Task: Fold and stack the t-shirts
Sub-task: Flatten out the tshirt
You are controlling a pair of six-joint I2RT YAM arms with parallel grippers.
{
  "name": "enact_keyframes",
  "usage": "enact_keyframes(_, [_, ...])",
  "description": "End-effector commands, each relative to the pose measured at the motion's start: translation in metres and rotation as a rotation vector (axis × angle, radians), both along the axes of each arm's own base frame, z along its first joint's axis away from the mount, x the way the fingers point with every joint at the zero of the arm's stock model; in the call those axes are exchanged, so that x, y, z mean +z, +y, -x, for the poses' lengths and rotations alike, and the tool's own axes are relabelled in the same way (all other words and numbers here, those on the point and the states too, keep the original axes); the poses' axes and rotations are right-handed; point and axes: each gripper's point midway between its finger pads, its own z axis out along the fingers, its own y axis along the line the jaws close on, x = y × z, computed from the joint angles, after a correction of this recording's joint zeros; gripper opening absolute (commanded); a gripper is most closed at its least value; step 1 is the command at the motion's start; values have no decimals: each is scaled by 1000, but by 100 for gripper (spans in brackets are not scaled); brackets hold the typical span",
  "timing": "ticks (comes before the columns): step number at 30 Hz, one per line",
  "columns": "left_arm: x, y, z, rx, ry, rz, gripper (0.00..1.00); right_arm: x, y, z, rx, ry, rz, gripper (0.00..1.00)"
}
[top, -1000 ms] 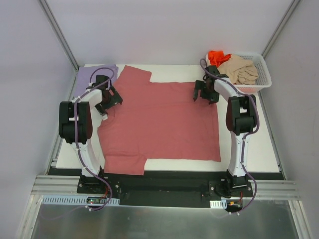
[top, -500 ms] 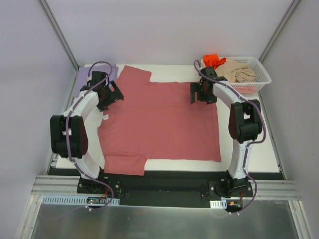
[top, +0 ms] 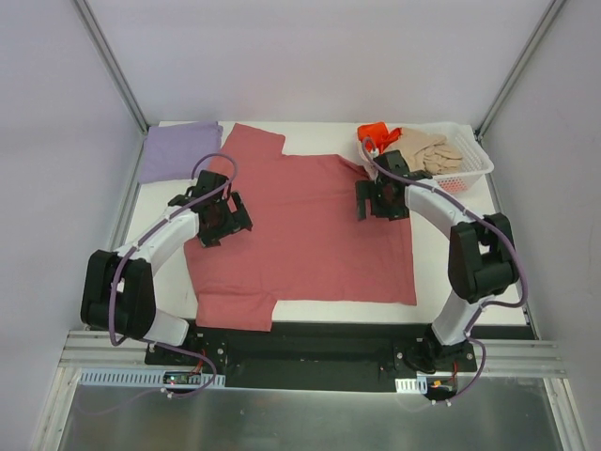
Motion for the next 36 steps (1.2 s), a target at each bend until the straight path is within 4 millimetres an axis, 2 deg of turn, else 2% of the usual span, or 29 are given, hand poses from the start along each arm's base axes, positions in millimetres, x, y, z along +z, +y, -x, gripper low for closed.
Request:
enact_keyframes(1, [1,10,-14,48,-20,-51,99,26,-22,-66,-148,-149,-54,96])
enact_keyframes(6, [3,15,-32,47,-36,-99,99,39,-51,-117,-210,-199,-66,96])
enact_keyframes(8, [0,16,-38,48,-29,-112,99,33,-53,-133,-197,-188,-124,96])
enact_keyframes(9, [-2,16,-41,45,-25,-121,99,22,-61,-142,-216,-174,-131,96])
enact_keyframes(11, [-8,17,-46,43,-9,-132,99,20,-71,-162,-232,-189,-138,96])
enact_keyframes(13, [-13,21,-49,50,7,-141,99,19,-72,-178,-217,-204,-155,96])
enact_keyframes(15, [-21,28,-51,67,30,-148,99,23,-62,-188,-171,-217,-204,96])
enact_keyframes(18, [-32,33,-51,86,66,-132,99,38,-32,-191,-88,-256,-344,96])
enact_keyframes(19, [-34,34,-51,89,73,-131,99,37,-21,-183,-46,-264,-395,96])
enact_keyframes(21, [-36,36,-52,88,78,-134,99,49,-5,-182,34,-342,-433,96])
enact_keyframes(25, [-40,44,-49,95,88,-153,99,61,-2,-185,147,-487,-282,96])
enact_keyframes(29, [-46,54,-43,122,107,-153,99,64,-2,-192,59,-462,-342,96])
enact_keyframes(31, [-47,56,-41,128,110,-152,99,68,9,-194,93,-474,-416,99])
enact_keyframes(34, [-51,63,-36,133,122,-171,99,63,22,-199,131,-491,-347,99])
enact_keyframes(36, [-54,68,-32,145,136,-171,99,57,21,-203,140,-483,-259,99])
